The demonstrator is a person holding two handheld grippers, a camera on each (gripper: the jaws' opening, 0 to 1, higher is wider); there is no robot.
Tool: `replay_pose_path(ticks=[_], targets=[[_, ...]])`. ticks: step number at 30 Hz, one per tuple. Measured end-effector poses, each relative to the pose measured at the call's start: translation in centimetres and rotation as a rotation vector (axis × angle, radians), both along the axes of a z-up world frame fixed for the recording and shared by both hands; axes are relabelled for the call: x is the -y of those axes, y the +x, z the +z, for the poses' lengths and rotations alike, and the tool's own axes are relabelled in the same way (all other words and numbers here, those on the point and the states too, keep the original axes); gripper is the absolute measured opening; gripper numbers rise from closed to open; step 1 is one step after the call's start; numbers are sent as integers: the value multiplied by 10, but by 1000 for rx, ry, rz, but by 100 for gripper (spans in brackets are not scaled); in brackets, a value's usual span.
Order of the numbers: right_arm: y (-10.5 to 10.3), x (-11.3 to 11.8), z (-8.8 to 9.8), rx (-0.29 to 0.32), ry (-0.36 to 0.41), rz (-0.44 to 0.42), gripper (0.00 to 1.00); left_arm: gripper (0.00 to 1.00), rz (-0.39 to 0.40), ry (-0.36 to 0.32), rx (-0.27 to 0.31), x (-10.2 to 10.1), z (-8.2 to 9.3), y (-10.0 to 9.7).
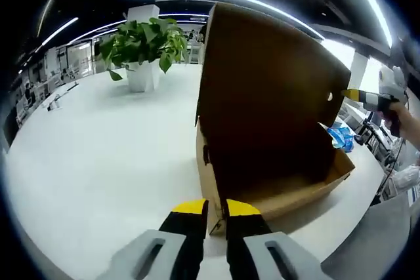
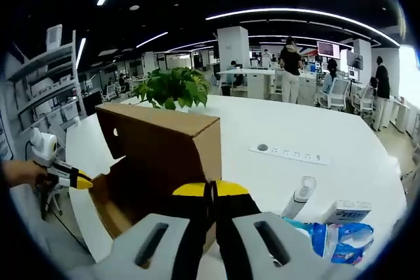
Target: Operate the shoe box by opening the lid, removing the specified soft item, and placing it in the target area until the item is outside and the box remains undamaged.
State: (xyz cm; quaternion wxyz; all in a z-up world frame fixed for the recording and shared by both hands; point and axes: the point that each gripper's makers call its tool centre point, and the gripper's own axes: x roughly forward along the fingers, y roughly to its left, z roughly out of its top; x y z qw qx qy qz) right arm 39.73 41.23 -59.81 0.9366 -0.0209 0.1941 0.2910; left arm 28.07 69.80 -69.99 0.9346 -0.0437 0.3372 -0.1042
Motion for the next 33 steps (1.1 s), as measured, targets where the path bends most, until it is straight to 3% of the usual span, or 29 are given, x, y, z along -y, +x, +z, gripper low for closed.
replay_pose_path(ticks=[12,26,33], targets=[[-24,1,-12,2,10,6,3,22,-16,19,34,5,11,-7],[-51,3,-34,-21,13,31,4,30,-59,74,160,5,63,3],[-64,1,-44,-18,-6,71,6,33,-97,81,191,12,69,6]])
